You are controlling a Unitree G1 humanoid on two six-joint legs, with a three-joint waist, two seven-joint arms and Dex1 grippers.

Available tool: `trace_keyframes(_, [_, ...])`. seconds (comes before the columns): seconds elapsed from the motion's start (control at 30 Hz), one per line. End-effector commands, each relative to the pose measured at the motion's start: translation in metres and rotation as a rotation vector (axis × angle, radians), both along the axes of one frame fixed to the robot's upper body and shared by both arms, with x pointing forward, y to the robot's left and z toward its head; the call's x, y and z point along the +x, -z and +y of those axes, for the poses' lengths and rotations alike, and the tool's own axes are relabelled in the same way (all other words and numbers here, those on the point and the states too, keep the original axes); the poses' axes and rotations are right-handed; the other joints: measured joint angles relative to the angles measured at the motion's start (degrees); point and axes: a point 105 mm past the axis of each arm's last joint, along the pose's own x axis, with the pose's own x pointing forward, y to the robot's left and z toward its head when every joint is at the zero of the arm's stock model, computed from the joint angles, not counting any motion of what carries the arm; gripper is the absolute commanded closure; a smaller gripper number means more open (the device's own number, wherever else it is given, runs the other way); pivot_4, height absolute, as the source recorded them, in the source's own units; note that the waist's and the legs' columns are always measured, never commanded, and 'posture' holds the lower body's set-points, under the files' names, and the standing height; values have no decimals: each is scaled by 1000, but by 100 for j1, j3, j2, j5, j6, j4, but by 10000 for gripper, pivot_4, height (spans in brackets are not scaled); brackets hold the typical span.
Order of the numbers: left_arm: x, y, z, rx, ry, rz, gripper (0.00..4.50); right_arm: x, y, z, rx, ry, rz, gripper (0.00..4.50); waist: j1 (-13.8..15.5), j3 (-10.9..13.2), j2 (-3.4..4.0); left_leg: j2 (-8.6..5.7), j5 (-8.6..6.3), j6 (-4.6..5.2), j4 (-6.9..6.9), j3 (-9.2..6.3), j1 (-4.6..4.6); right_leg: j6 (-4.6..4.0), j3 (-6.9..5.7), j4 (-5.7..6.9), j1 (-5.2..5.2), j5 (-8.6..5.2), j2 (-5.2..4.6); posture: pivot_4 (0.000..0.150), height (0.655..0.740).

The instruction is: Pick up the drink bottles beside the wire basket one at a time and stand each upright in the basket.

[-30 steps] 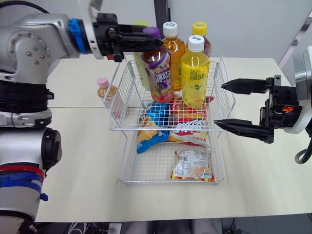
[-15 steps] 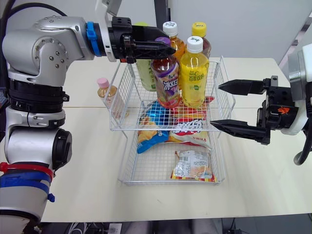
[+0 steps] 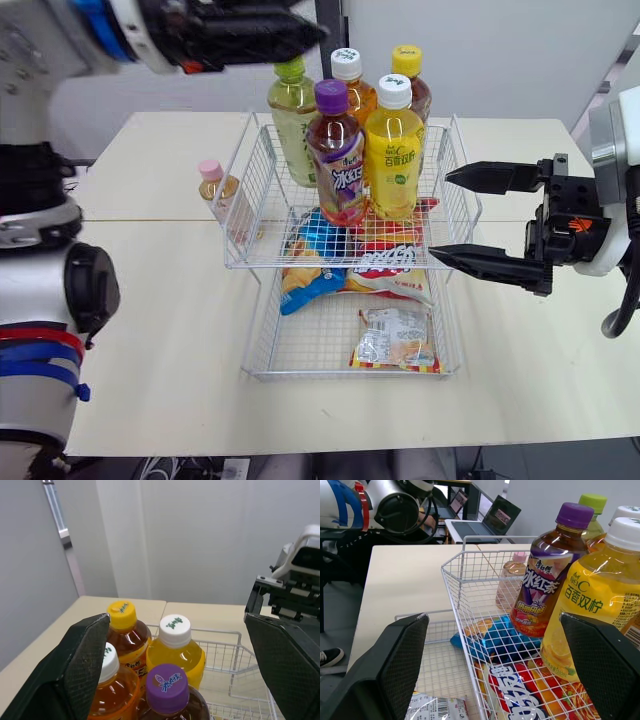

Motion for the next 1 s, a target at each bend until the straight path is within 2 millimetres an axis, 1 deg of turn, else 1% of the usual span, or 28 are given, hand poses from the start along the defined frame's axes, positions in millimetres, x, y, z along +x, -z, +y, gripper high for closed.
trace_keyframes(0.03, [-13,-18,28,-33,-82,-97,381,-7,-10,0,-4,-4,-61,0,-5,-1,1,0,0,0,0,1,1,0,1,1,0,0,0,1500,7400])
trace_keyframes(0.17, [-10,-17,67,-64,-279,-129,381,-9,-7,1,-10,-27,-53,0,3,-1,1,2,0,0,0,-1,2,0,1,2,1,0,-1,1500,7400])
trace_keyframes(0.27, [-10,-4,96,-24,-426,-133,381,-9,-6,4,-20,-50,-42,0,-1,-1,2,2,0,0,2,-2,1,0,0,1,1,0,-2,1500,7400])
trace_keyframes(0.33, [-7,6,121,-19,-560,-143,381,-7,-6,7,-23,-56,-35,0,-6,-1,2,3,0,0,1,-3,1,0,0,1,1,0,-4,1500,7400])
trace_keyframes(0.4, [-5,17,142,-22,-658,-134,381,-5,-6,11,-32,-59,-38,0,-3,-2,2,5,0,0,0,0,4,0,3,2,0,0,-7,1500,7400])
trace_keyframes(0.43, [-5,23,149,-28,-681,-118,381,-3,-7,12,-37,-54,-40,0,-2,-1,3,6,0,0,1,-5,4,0,-2,2,1,0,-6,1500,7400])
trace_keyframes(0.5, [-4,43,168,-9,-753,-96,381,0,-6,17,-52,-61,-57,0,5,-2,3,6,0,0,0,-1,4,-1,0,1,1,0,-8,1500,7400])
trace_keyframes(0.57, [-3,58,182,-10,-808,-80,381,2,-5,22,-54,-69,-59,0,10,-2,4,5,0,0,0,0,3,-1,1,1,1,0,-10,1500,7400])
trace_keyframes(0.7, [-5,89,198,-35,-848,-28,381,1,-6,34,-43,-99,-67,0,21,-2,3,5,0,0,1,-2,1,-1,-2,0,0,1,-14,1500,7400])
trace_keyframes(0.8, [-5,108,207,-53,-876,-7,381,0,-9,43,-32,-116,-73,0,33,-2,3,5,0,0,-1,-2,2,-1,-2,-1,0,1,-16,1500,7400])
trace_keyframes(0.9, [-4,127,204,-65,-867,13,381,2,-13,54,-7,-129,-73,0,29,-3,3,5,0,0,-1,-4,2,-2,-3,0,0,1,-17,1500,7400])
trace_keyframes(1.0, [4,143,195,-85,-859,28,381,6,-16,66,-6,-132,-73,0,32,-3,3,5,0,0,-1,-6,2,-2,-4,0,0,1,-17,1500,7400])
